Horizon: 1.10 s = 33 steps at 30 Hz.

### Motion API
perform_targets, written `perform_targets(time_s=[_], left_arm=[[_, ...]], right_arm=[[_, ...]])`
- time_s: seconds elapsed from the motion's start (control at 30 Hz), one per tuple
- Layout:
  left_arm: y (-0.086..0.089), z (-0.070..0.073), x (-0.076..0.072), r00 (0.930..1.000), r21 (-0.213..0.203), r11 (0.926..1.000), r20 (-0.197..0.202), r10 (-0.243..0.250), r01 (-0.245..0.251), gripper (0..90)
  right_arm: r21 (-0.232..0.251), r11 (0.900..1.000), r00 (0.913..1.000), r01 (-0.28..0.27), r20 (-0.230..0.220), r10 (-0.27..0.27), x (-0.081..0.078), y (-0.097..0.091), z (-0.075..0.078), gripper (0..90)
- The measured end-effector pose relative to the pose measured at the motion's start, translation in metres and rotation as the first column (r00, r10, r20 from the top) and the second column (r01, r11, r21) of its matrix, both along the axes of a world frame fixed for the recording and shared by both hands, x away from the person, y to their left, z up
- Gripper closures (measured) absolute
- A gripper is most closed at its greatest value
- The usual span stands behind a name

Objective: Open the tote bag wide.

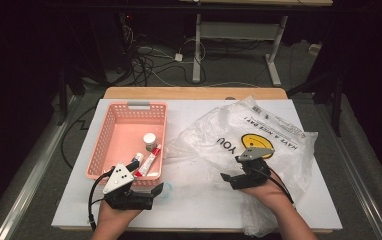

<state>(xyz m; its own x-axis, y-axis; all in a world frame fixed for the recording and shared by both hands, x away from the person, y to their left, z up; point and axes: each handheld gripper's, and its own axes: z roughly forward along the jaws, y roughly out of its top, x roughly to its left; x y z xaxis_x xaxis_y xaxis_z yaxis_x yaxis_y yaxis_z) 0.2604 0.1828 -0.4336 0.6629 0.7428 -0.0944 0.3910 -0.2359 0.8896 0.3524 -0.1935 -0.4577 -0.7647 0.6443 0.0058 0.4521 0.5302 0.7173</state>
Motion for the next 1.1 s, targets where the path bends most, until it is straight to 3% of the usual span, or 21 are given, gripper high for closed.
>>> perform_targets(time_s=[0.3,1.1], left_arm=[[0.0,0.001,-0.001,1.0,0.0,1.0,0.004,0.001,-0.001,0.0],[0.0,-0.002,0.001,0.9996,0.016,0.9999,-0.026,-0.003,0.003,0.0]], right_arm=[[-0.066,0.9978,0.9993,-0.012,-0.036,0.009,0.0,0.004,-0.017,32.9],[-0.058,0.9983,1.0,0.0,-0.007,-0.001,-0.001,-0.007,-0.021,74.7]])
